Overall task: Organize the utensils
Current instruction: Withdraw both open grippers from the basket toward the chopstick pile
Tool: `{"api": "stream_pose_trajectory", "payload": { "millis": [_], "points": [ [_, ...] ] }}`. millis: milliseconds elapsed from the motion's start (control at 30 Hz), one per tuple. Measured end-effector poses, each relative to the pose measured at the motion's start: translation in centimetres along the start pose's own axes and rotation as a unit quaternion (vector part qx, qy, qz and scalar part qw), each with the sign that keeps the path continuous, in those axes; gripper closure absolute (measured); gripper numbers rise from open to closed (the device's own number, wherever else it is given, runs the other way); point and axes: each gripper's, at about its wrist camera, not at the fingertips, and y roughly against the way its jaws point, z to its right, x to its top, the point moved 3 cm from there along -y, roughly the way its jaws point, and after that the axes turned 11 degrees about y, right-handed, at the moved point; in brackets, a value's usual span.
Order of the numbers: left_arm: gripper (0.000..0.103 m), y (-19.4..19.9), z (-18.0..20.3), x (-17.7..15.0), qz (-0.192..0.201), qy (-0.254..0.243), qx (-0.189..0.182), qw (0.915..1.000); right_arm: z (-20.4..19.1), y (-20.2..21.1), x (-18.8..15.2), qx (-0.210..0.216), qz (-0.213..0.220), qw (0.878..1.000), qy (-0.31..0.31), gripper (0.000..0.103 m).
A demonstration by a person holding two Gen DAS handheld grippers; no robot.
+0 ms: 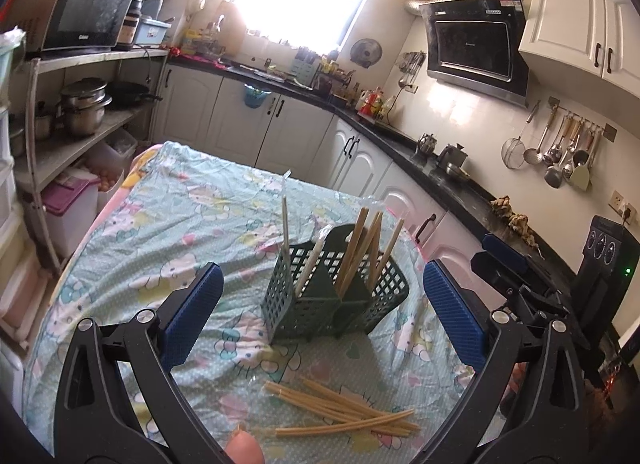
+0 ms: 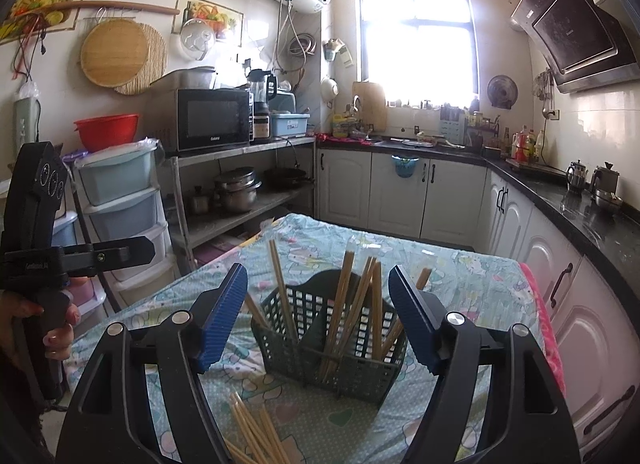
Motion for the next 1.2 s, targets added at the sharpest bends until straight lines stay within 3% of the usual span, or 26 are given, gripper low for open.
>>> {"api": "stream_pose_trajectory", "payload": {
  "millis": [1200],
  "points": [
    [0.011,-2.4,-4.6,-6.9,-0.09,0.022,0.06,0.9939,-4.6,-2.4,-7.1,0.063,-0.113,0.991,0.038,0.032]
  ]
}}
